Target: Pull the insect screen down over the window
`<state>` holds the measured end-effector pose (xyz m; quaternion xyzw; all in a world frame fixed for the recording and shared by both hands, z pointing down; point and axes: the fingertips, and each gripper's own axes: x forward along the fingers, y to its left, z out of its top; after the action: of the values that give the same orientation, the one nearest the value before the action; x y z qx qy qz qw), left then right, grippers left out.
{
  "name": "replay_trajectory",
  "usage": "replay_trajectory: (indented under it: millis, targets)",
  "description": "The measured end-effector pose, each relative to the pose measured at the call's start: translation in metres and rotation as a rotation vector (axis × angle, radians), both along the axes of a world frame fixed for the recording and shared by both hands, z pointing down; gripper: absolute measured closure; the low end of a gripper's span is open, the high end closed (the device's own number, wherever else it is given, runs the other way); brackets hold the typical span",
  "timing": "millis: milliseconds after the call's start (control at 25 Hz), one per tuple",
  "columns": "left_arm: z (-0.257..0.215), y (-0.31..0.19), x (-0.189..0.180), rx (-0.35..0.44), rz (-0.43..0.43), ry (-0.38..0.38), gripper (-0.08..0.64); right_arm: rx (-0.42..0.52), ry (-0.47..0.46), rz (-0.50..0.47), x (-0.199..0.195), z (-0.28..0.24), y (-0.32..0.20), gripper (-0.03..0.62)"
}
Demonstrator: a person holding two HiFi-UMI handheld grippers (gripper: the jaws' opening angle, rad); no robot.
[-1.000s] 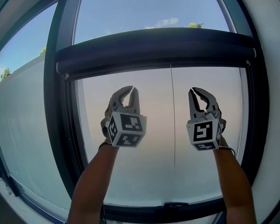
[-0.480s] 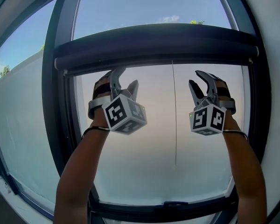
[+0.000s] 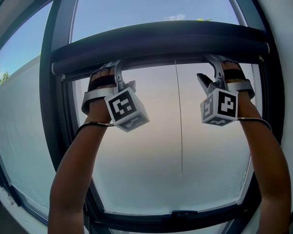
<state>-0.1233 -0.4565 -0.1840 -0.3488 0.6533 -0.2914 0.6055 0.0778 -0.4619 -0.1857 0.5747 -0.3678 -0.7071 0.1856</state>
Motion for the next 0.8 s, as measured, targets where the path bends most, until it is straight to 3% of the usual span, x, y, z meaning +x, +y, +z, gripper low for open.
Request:
replay_trajectory:
  millis: [200, 440, 800]
  targets:
    - [-0.001, 0.003, 0.000, -0.017, 0.017, 0.011, 0.236, -0.084, 0.054, 0.111, 0.002, -0.001, -0.019, 0.316]
    - [0.007, -0.013, -0.009, -0.073, -0.070, -0.025, 0.236, -0.132, 0.061, 0.139, 0.004, -0.004, -0.024, 0.316]
    - [0.001, -0.020, -0.015, -0.102, -0.101, -0.052, 0.236, -0.154, 0.078, 0.167, 0.002, -0.001, -0.028, 0.316]
